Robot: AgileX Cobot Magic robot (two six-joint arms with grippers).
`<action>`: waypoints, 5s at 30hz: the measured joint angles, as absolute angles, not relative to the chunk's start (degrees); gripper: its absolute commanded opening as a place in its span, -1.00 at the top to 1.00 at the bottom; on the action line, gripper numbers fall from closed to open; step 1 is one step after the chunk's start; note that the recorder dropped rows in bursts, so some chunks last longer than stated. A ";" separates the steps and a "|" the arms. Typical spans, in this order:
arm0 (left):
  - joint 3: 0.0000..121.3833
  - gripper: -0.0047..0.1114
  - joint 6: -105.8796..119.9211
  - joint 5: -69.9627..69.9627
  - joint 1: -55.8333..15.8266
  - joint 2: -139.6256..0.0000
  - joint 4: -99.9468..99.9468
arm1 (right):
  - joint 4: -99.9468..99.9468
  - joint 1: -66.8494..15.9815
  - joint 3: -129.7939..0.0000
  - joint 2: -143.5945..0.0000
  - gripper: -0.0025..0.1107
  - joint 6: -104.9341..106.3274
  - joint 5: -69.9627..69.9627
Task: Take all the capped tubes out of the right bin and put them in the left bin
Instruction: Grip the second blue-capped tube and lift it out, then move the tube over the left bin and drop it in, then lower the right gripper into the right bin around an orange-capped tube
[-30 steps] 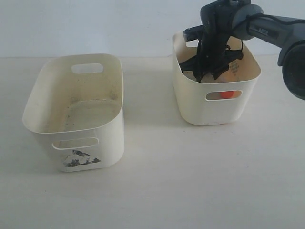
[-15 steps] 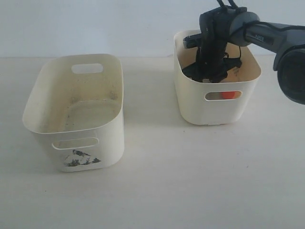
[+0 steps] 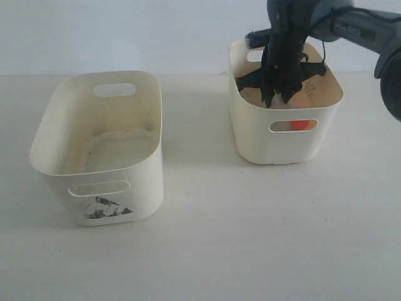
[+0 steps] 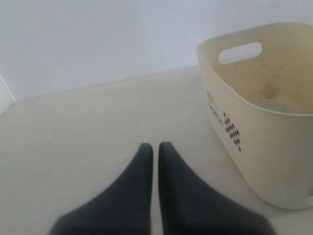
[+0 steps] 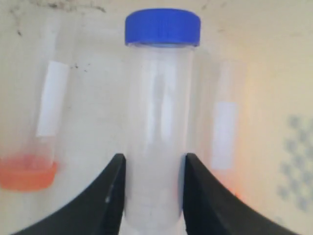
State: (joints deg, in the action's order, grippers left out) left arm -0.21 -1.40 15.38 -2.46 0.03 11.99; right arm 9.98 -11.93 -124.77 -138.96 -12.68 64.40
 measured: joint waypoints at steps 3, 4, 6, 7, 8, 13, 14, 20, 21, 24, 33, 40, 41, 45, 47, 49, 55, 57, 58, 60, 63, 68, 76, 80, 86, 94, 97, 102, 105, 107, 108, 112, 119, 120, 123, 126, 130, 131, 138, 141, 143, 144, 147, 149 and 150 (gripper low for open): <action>-0.21 0.84 -1.40 15.38 -2.46 0.03 11.99 | 10.30 -11.93 -124.77 -135.55 0.96 -12.45 67.02; -0.21 0.84 -1.40 15.38 -2.46 0.03 11.99 | 10.30 -11.93 -124.77 -134.24 0.96 -12.01 68.10; -0.21 0.84 -1.40 15.38 -2.46 0.03 11.99 | 10.44 -11.81 -124.77 -132.00 0.96 -11.12 69.11; -0.21 0.84 -1.40 15.38 -2.46 0.03 11.99 | 10.44 -11.81 -124.77 -130.53 0.96 -10.72 69.31; -0.21 0.84 -1.40 15.38 -2.46 0.03 11.99 | 10.14 -11.81 -124.77 -129.34 0.96 -10.37 69.41; -0.21 0.84 -1.40 15.38 -2.46 0.03 11.99 | 0.98 -11.58 -124.69 -123.77 0.96 -6.48 69.76; -0.21 0.84 -1.40 15.38 -2.46 0.03 11.99 | -2.09 -11.58 -124.69 -122.90 0.96 -5.67 69.76; -0.21 0.84 -1.40 15.38 -2.46 0.03 11.99 | -15.22 -16.67 -122.52 -117.07 0.96 1.65 69.63; -0.21 0.84 -1.40 15.38 -2.46 0.03 11.99 | -16.30 -18.34 -121.25 -116.01 0.96 2.72 69.63; -0.21 0.84 -1.40 15.38 -2.46 0.03 11.99 | -17.74 -23.64 -117.28 -113.78 0.96 5.68 69.73; -0.21 0.84 -1.40 15.38 -2.46 0.03 11.99 | -17.97 -36.68 -110.66 -113.40 0.55 13.07 64.42; -0.21 0.84 -1.40 15.38 -2.46 0.03 11.99 | -16.99 -38.46 -109.82 -113.40 0.23 14.17 55.64; -0.21 0.84 -1.40 15.38 -2.46 0.03 11.99 | -16.37 -38.46 -109.72 -113.40 0.49 13.54 55.04; -0.21 0.84 -1.40 15.38 -2.46 0.03 11.99 | -11.76 -38.46 -109.72 -113.37 0.95 9.63 54.66; -0.21 0.84 -1.40 15.38 -2.46 0.03 11.99 | -8.29 -38.46 -109.72 -113.13 0.96 7.72 55.53; -0.21 0.84 -1.40 15.38 -2.46 0.03 11.99 | -4.46 -38.34 -109.72 -112.78 0.96 5.48 57.16; -0.21 0.84 -1.40 15.38 -2.46 0.03 11.99 | 4.03 -33.99 -109.72 -109.60 0.96 -1.91 60.02; -0.21 0.84 -1.40 15.38 -2.46 0.03 11.99 | 4.84 -30.41 -109.84 -109.00 0.96 -4.72 60.43; -0.21 0.84 -1.40 15.38 -2.46 0.03 11.99 | 5.14 -28.45 -109.94 -108.95 0.96 -6.05 60.53; -0.21 0.84 -1.40 15.38 -2.46 0.03 11.99 | 5.52 -24.66 -109.93 -109.08 0.96 -8.25 60.53; -0.21 0.84 -1.40 15.38 -2.46 0.03 11.99 | 5.75 -20.23 -110.49 -110.47 0.96 -9.46 60.30; -0.21 0.84 -1.40 15.38 -2.46 0.03 11.99 | 5.32 -15.64 -113.69 -114.59 0.96 -10.12 61.12; -0.21 0.84 -1.40 15.38 -2.46 0.03 11.99 | 0.81 -11.45 -118.83 -123.24 0.96 -11.88 65.93; -0.21 0.84 -1.40 15.38 -2.46 0.03 11.99 | 0.00 -10.76 -119.23 -126.60 0.96 -12.18 67.07; -0.21 0.84 -1.40 15.38 -2.46 0.03 11.99 | 0.00 -10.74 -119.23 -129.96 0.96 -12.18 67.43; -0.21 0.84 -1.40 15.38 -2.46 0.03 11.99 | 0.00 -10.74 -119.23 -132.69 0.96 -12.18 67.12; -0.21 0.84 -1.40 15.38 -2.46 0.03 11.99 | 0.00 -10.74 -119.23 -133.51 0.96 -12.18 66.40; -0.21 0.84 -1.40 15.38 -2.46 0.03 11.99 | -0.81 -10.74 -119.23 -134.51 0.96 -12.18 64.86; -0.21 0.84 -1.40 15.38 -2.46 0.03 11.99 | -1.76 -10.64 -119.23 -135.33 0.96 -11.19 64.30; -0.21 0.84 -1.40 15.38 -2.46 0.03 11.99 | -3.65 -10.30 -119.23 -135.80 0.96 -10.04 64.13; -0.21 0.84 -1.40 15.38 -2.46 0.03 11.99 | -5.43 -9.78 -119.23 -136.06 0.96 -9.15 64.13; -0.21 0.84 -1.40 15.38 -2.46 0.03 11.99 | -13.14 -7.62 -119.23 -136.91 0.96 -5.74 64.02; -0.21 0.84 -1.40 15.38 -2.46 0.03 11.99 | -16.16 -6.25 -119.23 -136.91 0.96 -3.41 62.80; -0.21 0.84 -1.40 15.38 -2.46 0.03 11.99 | -16.56 -6.25 -119.23 -136.91 0.96 -3.11 62.42; -0.21 0.84 -1.40 15.38 -2.46 0.03 11.99 | -17.80 -6.25 -119.23 -136.91 0.96 -2.00 61.35; -0.21 0.84 -1.40 15.38 -2.46 0.03 11.99 | -19.55 -6.25 -119.23 -136.91 0.96 -0.96 60.18; -0.21 0.84 -1.40 15.38 -2.46 0.03 11.99 | -20.14 -6.25 -119.23 -136.91 0.96 0.00 58.23; -0.21 0.84 -1.40 15.38 -2.46 0.03 11.99 | -20.26 -6.25 -119.23 -136.91 0.96 0.00 57.69; -0.21 0.84 -1.40 15.38 -2.46 0.03 11.99 | -20.50 -6.25 -119.23 -136.91 0.96 0.91 55.50; -0.21 0.84 -1.40 15.38 -2.46 0.03 11.99 | -20.50 -6.25 -119.23 -136.91 0.96 1.05 54.40; -0.21 0.84 -1.40 15.38 -2.46 0.03 11.99 | -20.50 -6.25 -119.23 -136.91 0.96 1.15 53.67; -0.21 0.84 -1.40 15.38 -2.46 0.03 11.99 | -20.50 -6.25 -119.23 -136.91 0.96 1.15 53.43; -0.21 0.84 -1.40 15.38 -2.46 0.03 11.99 | -20.61 -6.25 -119.23 -137.00 0.83 0.41 53.05; -0.21 0.84 -1.40 15.38 -2.46 0.03 11.99 | -20.61 -6.25 -119.23 -137.26 0.46 0.00 53.28; -0.21 0.84 -1.40 15.38 -2.46 0.03 11.99 | -20.73 -6.25 -119.33 -137.54 0.06 0.00 53.43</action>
